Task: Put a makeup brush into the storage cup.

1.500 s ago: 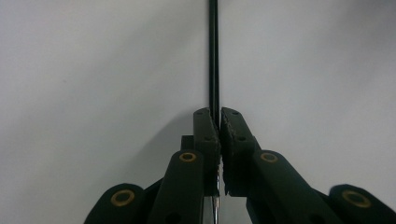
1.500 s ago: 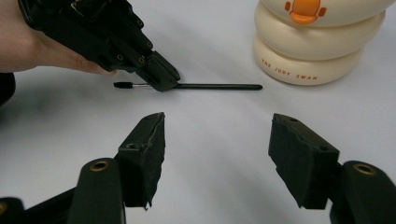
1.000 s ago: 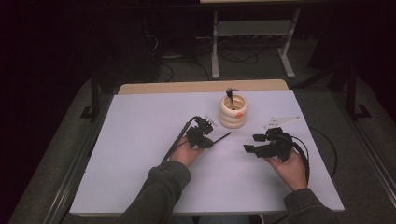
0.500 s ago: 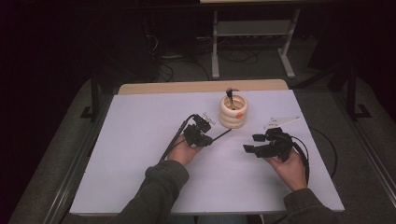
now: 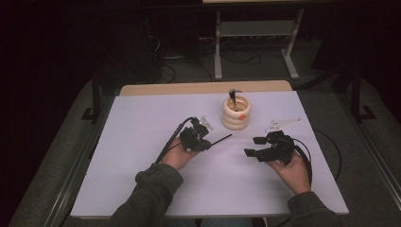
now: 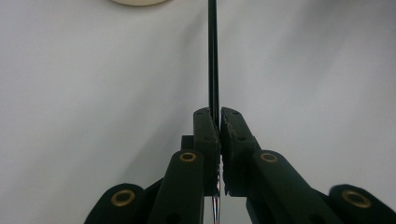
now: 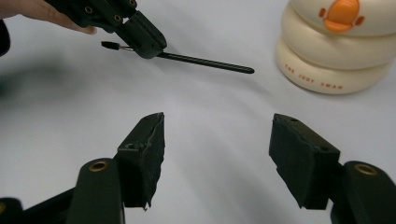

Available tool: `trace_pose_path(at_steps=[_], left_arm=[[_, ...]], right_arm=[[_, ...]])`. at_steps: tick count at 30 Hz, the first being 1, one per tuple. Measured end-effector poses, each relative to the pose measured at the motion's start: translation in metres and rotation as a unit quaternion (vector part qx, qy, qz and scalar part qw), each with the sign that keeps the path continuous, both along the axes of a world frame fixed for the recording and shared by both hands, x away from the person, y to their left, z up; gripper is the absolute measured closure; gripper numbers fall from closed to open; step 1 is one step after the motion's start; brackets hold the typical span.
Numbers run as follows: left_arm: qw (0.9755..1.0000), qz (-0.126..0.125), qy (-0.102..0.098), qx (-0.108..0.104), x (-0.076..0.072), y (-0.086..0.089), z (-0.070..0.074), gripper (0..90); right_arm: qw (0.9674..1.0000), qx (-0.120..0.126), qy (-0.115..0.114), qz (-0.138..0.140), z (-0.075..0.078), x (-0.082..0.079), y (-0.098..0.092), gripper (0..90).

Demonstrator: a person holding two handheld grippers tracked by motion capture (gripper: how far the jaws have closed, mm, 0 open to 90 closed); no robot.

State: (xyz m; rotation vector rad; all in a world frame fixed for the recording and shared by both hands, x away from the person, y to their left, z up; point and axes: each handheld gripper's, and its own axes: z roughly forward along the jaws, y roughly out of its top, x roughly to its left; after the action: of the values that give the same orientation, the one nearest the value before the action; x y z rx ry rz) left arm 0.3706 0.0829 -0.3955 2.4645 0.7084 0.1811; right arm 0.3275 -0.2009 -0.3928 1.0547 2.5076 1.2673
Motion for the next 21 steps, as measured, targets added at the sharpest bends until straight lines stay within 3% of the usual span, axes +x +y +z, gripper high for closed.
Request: trace_pose_path(at_steps=[10,21], left_arm=[[0.9999,-0.013,-0.002,-0.010,-0.010,0.026,0.013,86.1],[0.9992,-0.037,0.001,-0.018,-0.023,0.049,0.025,86.0]], right_arm=[[0.9992,-0.010,-0.008,0.038,0.015,-0.006,0.012,34.2],[0.9954,-0.039,-0.013,0.086,0.033,-0.006,0.035,33.5]])
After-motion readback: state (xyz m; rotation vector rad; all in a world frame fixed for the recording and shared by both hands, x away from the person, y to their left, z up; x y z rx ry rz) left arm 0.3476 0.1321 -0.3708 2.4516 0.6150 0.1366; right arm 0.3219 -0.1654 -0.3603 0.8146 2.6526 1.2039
